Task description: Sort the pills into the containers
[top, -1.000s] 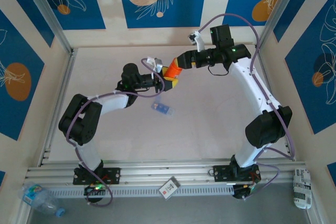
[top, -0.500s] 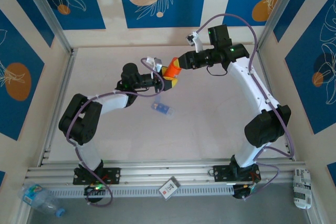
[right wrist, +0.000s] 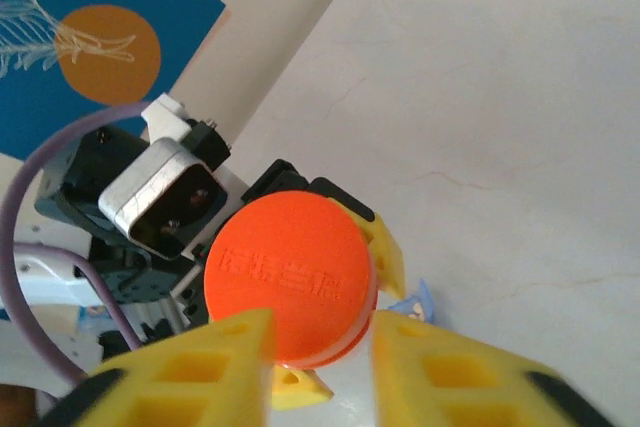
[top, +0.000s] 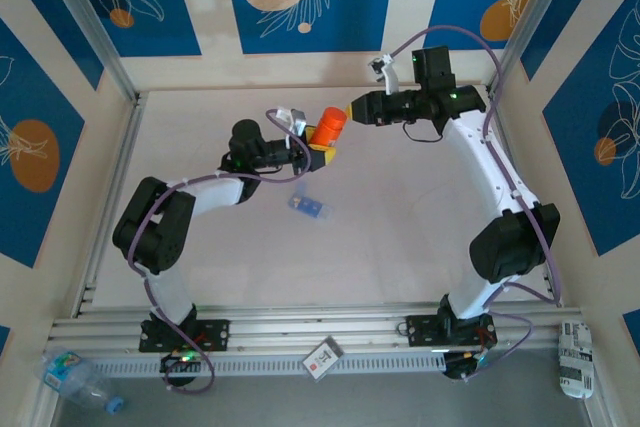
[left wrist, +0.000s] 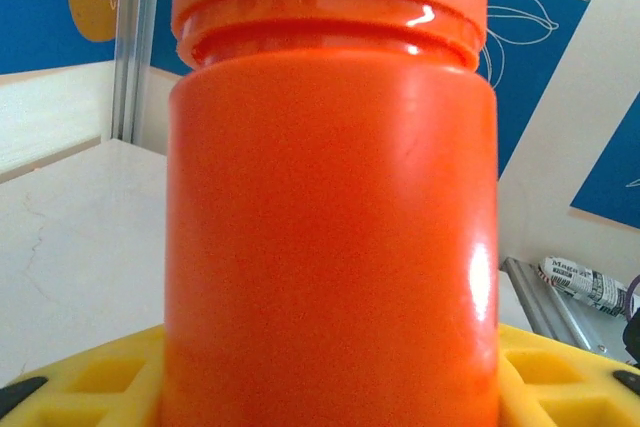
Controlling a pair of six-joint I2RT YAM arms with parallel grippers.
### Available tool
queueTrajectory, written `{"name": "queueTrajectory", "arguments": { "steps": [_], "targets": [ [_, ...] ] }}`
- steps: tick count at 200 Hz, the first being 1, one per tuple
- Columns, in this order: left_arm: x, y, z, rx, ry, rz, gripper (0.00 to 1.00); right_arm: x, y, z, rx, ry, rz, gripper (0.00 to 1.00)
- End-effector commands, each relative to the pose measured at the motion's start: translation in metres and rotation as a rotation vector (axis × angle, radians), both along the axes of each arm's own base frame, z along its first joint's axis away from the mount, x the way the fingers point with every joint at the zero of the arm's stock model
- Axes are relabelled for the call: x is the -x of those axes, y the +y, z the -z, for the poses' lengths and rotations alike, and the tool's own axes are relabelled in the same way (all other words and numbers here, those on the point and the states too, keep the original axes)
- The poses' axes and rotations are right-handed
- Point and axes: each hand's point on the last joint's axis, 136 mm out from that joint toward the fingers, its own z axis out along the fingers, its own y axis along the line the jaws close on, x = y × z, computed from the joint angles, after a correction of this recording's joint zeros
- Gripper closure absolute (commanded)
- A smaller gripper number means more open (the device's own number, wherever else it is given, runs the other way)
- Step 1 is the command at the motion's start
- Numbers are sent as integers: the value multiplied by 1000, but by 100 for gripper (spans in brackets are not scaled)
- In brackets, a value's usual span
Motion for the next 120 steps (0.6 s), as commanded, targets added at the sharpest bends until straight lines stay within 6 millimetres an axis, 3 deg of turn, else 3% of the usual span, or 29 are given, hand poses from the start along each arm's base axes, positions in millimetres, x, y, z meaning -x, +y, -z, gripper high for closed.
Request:
{"name": "queueTrajectory", "arguments": {
  "steps": [1,22,44,56,120],
  "targets": [
    [5,-3,-22,38,-76,33,100,14,8,-3,-33,16,-40,72],
    [5,-4,-23,38,-77,38,100,17,10,1,-22,13,-46,68],
    [5,-4,-22,37,-74,38,100,17,10,-2,-17,-3,-37,43],
    [5,-4,-22,37,-72,38,100,16,10,-4,-17,-10,-35,37],
    [5,-5,-20,36,-62,45,100,13,19,-7,4,-17,-48,31]
  ]
}}
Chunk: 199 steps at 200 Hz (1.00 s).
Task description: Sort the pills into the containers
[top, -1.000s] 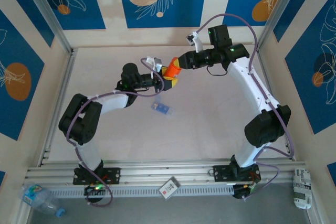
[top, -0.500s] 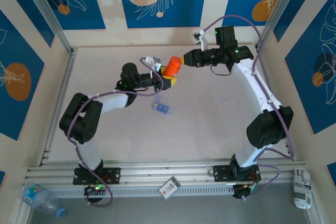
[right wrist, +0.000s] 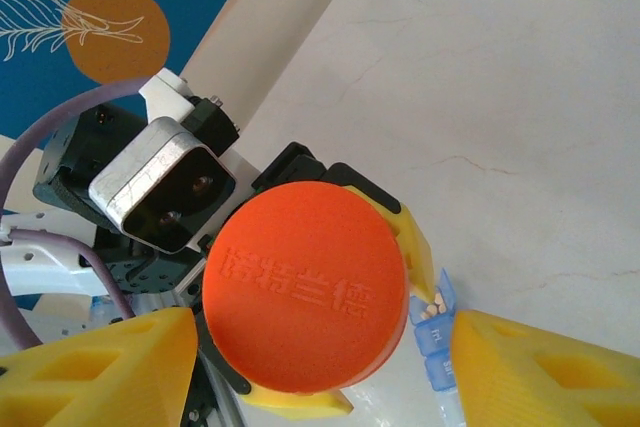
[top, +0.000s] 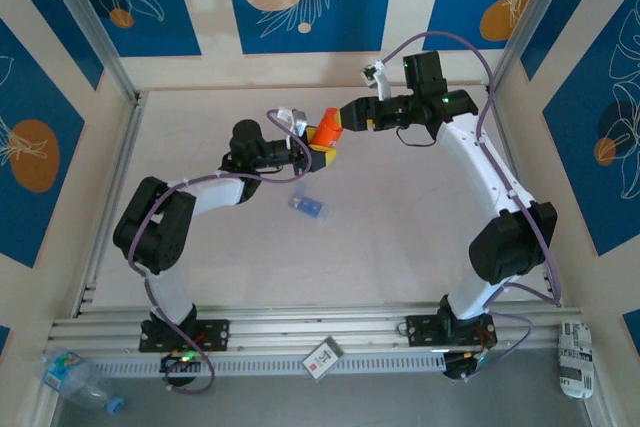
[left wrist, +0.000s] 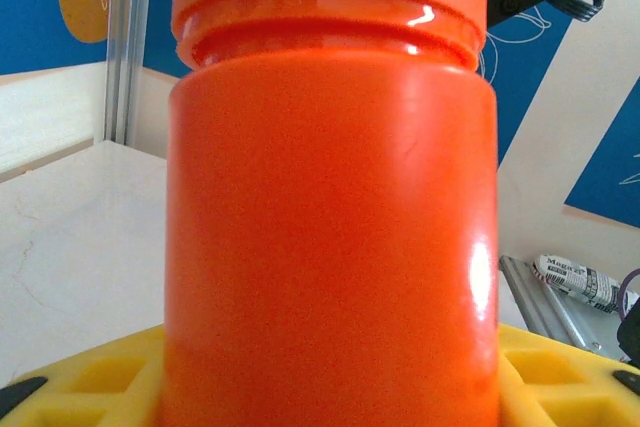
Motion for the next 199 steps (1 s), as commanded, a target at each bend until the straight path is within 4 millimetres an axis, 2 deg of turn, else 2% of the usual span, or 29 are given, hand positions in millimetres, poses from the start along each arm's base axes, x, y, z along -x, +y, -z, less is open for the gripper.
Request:
{"name": "queueTrajectory", "arguments": {
  "steps": [1,53,99,114,160,199],
  "targets": [
    [4,-4,-20,36,-60,35,100,4,6,-14,3,-35,-18,30],
    [4,-4,-20,36,-61,37,100,1,16,-8,30,-27,-32,30],
    [4,-3,-23,40,-65,38,100,0,21,-6,47,-22,-37,34],
    [4,-4,-21,39,-62,39,100,0,22,-4,50,-18,-39,39],
    [5,-3,-23,42,-63,40,100,1,23,-1,58,-15,-49,62],
    [8,-3,-27,53,-67,55,100,2,19,-7,57,-73,-81,71]
  ]
}}
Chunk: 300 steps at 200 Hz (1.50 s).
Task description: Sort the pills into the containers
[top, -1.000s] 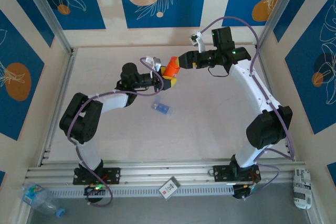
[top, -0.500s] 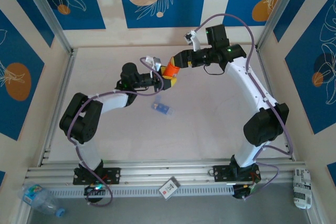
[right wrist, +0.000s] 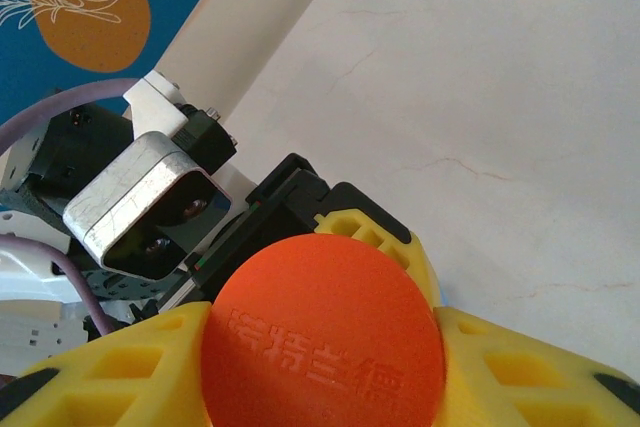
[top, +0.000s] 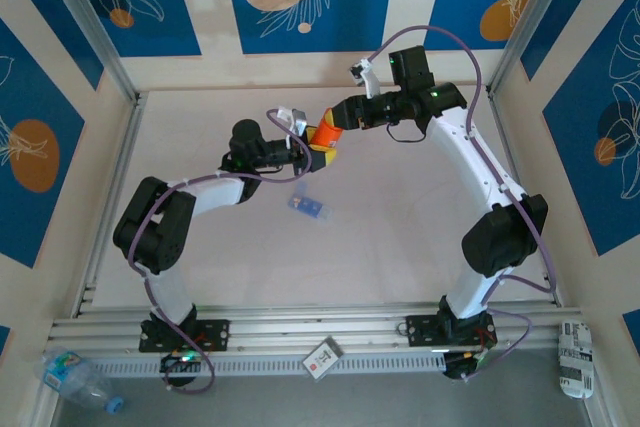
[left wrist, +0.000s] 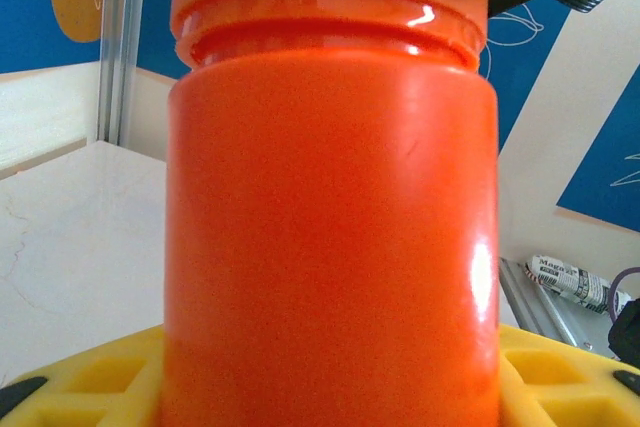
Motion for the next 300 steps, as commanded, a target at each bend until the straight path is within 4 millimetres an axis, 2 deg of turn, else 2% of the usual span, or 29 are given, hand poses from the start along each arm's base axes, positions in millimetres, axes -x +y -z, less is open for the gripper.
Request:
{"name": "queueTrajectory", "arguments": {
  "steps": [1,37,58,114,161,192,255,276,300],
  "targets": [
    [7,-3,-26,48,-73,44,100,7,1,-11,-10,-48,-58,71],
    [13,-3,-36,82,-69,88,100,17,-2,-40,-115,-140,-161,73],
    [15,-4,-42,104,-64,116,100,21,-2,-48,-140,-175,-200,72],
    [17,-4,-43,110,-51,146,100,16,-2,-47,-146,-179,-209,74],
    [10,-1,-40,98,-67,87,100,11,0,-38,-148,-111,-164,78],
    [12,-2,-40,98,-40,134,100,21,1,-48,-168,-171,-194,78],
    [19,-1,-42,99,15,239,100,26,-7,-69,-63,-296,-205,78],
    [19,-2,-42,103,27,249,100,24,-6,-68,-63,-294,-198,78],
    [12,1,-40,114,4,172,100,16,-4,-58,-66,-222,-148,82]
  ]
}}
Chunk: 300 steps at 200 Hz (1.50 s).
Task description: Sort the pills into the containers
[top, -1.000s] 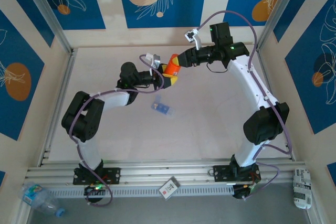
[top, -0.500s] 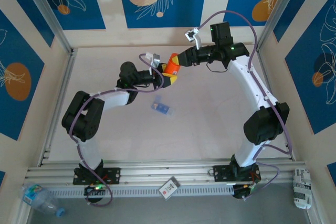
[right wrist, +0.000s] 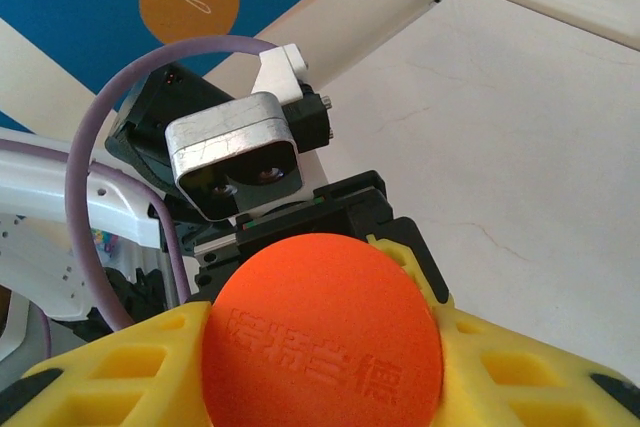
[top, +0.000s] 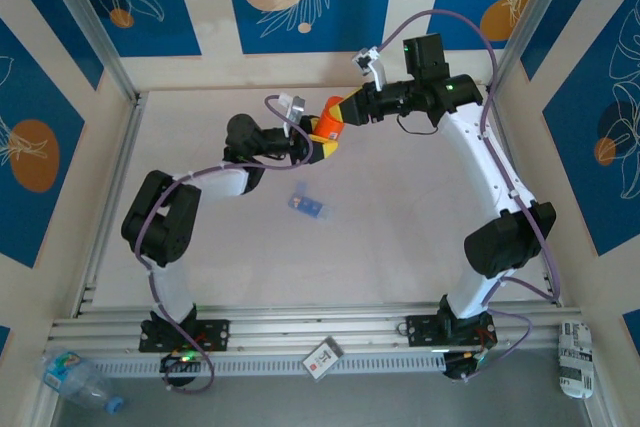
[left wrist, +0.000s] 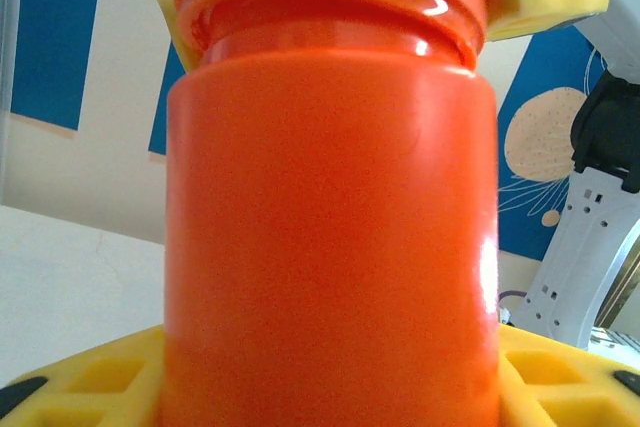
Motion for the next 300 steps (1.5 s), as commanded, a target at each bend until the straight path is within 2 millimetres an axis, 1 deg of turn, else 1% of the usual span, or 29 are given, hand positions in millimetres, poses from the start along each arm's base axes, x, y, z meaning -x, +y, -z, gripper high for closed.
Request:
{"name": "queueTrajectory", "arguments": {
  "steps": [1,29,53,80,129,173,199,223,252,276,300],
  "targets": [
    [-4,4,4,3,-25,-29,100,1,2,-9,-13,1,22,82],
    [-14,10,9,-22,-73,-167,100,-13,2,8,-12,102,139,82],
    [-20,17,9,-41,-112,-254,100,-17,4,15,-49,172,203,82],
    [-19,17,9,-50,-121,-259,100,-19,5,20,-41,168,238,82],
    [-20,17,9,-47,-126,-259,100,-19,7,33,-19,203,207,82],
    [-18,17,4,-49,-142,-256,100,-16,12,44,-14,272,178,82],
    [-20,18,4,-64,-156,-276,100,-16,14,53,2,334,189,83],
    [-24,21,2,-69,-178,-337,100,-21,12,65,21,394,255,83],
    [-32,28,-4,-57,-235,-473,100,-26,13,91,43,490,375,82],
    [-36,29,-6,-59,-255,-540,100,-21,23,106,57,505,450,83],
    [-36,27,-5,-68,-269,-554,100,-16,32,113,62,507,483,83]
  ]
}}
